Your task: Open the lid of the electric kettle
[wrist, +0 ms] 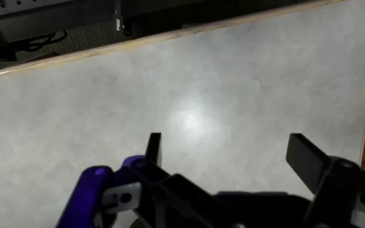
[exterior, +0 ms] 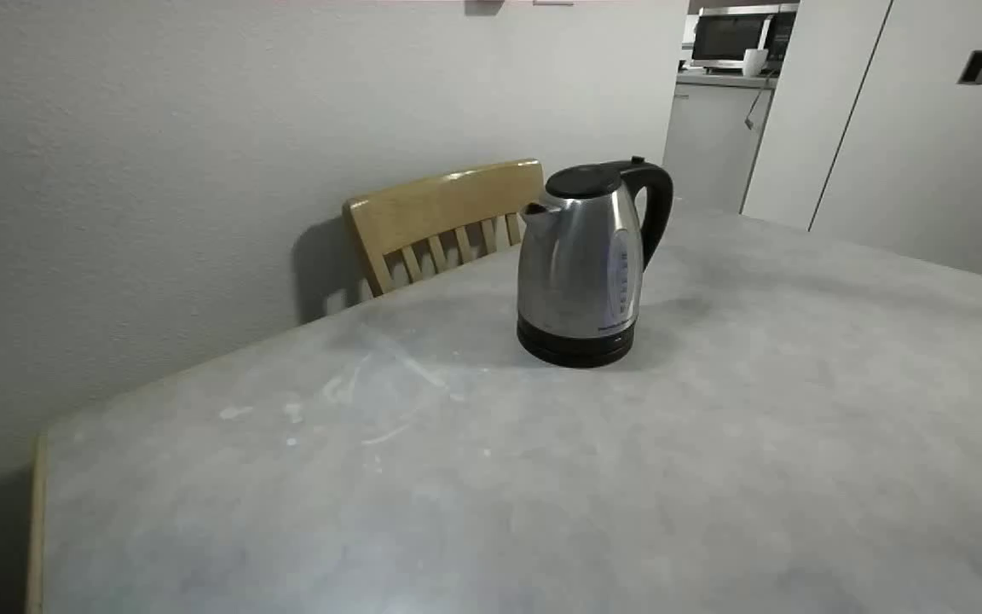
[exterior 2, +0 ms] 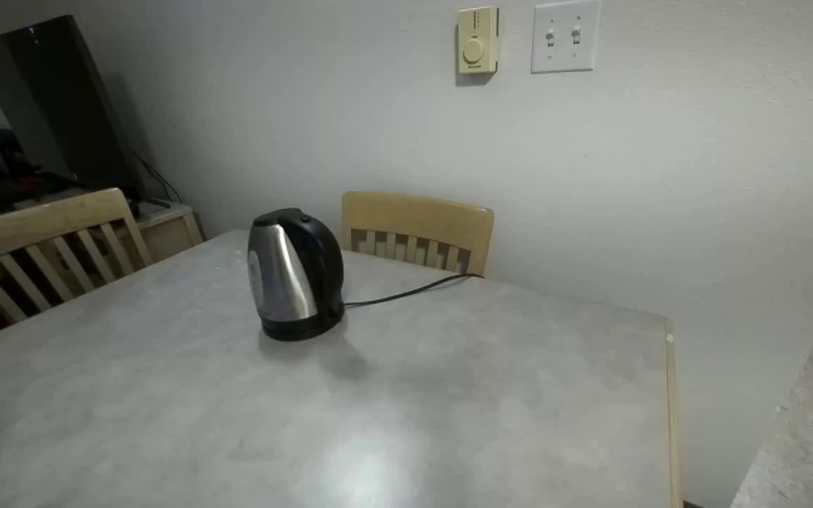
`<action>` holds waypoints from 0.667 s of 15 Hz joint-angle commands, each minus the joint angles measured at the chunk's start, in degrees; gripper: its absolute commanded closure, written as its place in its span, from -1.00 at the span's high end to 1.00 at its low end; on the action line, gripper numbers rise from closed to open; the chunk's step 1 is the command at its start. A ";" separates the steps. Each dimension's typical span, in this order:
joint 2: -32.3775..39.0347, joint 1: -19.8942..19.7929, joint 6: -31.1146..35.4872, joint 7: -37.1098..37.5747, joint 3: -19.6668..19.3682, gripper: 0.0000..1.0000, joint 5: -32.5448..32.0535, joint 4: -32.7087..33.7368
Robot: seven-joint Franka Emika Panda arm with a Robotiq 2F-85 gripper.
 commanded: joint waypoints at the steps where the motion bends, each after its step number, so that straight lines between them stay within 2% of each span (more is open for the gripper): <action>1: -0.07 -0.37 -0.28 -0.23 0.25 1.00 0.21 0.14; 4: 1.79 -1.78 -0.23 -1.99 -1.40 1.00 -0.92 2.54; 10: 6.91 -8.08 0.24 -2.00 -4.78 1.00 -4.78 8.54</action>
